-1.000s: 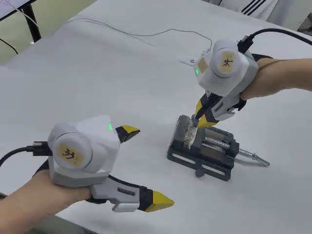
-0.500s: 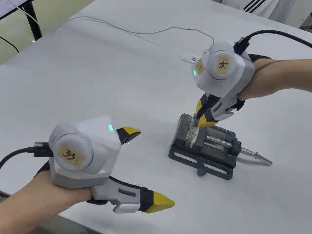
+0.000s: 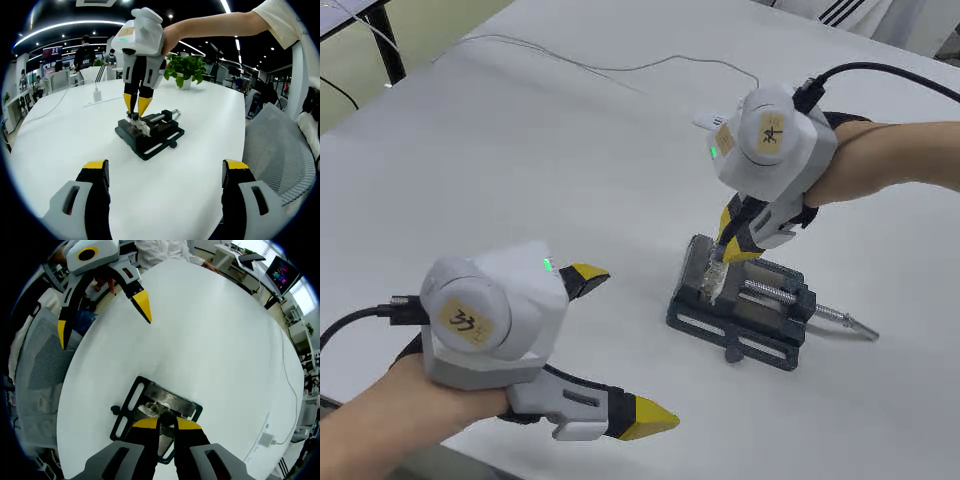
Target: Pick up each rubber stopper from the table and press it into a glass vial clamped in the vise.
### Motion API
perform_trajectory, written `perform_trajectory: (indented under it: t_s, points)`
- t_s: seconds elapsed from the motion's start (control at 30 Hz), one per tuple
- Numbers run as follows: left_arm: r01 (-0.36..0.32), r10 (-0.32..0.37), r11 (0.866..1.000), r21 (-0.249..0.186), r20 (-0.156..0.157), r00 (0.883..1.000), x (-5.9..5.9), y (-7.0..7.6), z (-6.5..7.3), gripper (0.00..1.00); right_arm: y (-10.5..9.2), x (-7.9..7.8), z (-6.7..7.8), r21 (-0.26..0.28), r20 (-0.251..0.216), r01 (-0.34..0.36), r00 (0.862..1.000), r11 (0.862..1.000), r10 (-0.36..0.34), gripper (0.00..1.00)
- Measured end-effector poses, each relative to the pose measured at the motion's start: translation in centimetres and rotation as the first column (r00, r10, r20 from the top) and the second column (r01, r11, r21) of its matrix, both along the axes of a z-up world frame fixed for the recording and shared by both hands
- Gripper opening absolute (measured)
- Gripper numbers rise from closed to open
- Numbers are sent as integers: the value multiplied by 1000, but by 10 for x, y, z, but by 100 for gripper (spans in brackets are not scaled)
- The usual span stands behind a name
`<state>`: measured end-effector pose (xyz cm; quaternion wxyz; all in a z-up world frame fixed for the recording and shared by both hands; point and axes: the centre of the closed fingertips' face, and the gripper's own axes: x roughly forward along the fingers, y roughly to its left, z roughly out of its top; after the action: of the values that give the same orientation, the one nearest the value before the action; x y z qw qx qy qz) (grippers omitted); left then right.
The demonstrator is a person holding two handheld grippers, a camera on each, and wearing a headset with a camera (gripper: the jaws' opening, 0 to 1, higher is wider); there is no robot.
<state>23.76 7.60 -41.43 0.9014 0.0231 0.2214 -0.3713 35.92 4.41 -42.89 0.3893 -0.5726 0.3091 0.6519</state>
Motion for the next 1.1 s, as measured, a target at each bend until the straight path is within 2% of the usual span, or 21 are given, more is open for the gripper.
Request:
perform_trajectory:
  t_s: [0.2, 0.47, 0.67, 0.7, 0.73, 0.8, 1.0, 1.1]
  points:
    - [-1, 1, 1000, -3, -2, 1000, -1, 0, -1, 92, -2, 4, -1, -6, 1, 1, 1000, 1000, -1, 6]
    - [4, -4, 1000, -9, -6, 1000, -2, -3, -2, 92, -2, -1, 1, -31, 17, -8, 1000, 999, 8, 6]
    - [5, -5, 1000, -10, -7, 1000, -3, -4, -3, 91, -1, 1, -2, -50, 25, 8, 1000, 999, -7, 5]
    - [5, -6, 1000, -11, -9, 1000, -3, -5, -4, 91, -1, 1, -2, -48, 21, 19, 1000, 999, -18, 5]
    - [6, -6, 1000, -11, -9, 1000, -3, -5, -4, 91, -1, 2, -2, -45, 10, 68, 998, 997, -67, 5]
    - [6, -6, 1000, -12, -9, 1000, -3, -6, -4, 91, -1, 3, -3, -40, -5, 97, 995, 994, -98, 5]
    - [9, -9, 1000, -17, -10, 1000, -3, -9, -5, 91, -1, 4, -5, -31, -7, 153, 988, 988, -153, 4]
    - [11, -11, 1000, -18, -7, 1000, -3, -11, -4, 91, -1, 4, -5, -23, -10, 197, 980, 980, -198, 4]
